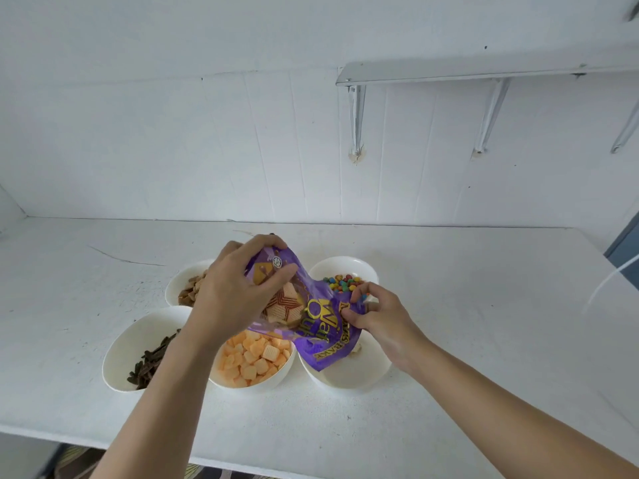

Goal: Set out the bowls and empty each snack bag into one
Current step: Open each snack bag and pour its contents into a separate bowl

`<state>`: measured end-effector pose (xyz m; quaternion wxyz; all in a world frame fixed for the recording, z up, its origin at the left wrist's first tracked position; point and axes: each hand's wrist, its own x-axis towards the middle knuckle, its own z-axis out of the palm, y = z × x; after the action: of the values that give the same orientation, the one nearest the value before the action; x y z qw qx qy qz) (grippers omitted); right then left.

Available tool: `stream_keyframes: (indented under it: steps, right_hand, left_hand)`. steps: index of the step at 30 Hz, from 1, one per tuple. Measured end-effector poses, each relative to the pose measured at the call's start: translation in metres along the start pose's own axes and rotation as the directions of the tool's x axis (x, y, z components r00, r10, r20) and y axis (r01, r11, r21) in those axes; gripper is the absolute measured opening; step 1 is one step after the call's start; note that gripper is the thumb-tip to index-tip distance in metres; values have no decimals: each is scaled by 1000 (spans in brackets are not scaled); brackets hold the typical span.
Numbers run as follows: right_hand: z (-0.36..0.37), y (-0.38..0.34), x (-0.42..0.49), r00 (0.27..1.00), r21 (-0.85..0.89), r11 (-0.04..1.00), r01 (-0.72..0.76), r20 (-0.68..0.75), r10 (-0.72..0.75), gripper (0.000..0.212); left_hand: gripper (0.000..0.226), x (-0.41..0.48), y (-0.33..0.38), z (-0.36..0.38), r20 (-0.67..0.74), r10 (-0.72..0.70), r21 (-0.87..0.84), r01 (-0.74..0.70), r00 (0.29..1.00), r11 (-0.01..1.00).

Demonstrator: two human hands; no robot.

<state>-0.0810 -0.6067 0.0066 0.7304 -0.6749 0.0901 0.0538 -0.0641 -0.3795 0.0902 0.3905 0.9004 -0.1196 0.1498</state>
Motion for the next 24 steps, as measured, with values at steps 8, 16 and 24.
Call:
stream_keyframes:
  steps: [8,16,24]
  right_hand:
    - [-3,-21,-2,988,278,955,103,81,-130,19]
    - [2,-33,-4,962,266,933,243,60,-268,19]
    - [-6,-12,3,992,210,974,88,71,-105,19]
  left_hand:
    - [21,18,19,-22,-106,-22,-122,8,994,992]
    - [29,33,38,-38,-178,202,92,-188,963,978]
    - [40,34,25,-15,-46,217,134,-209,975,969]
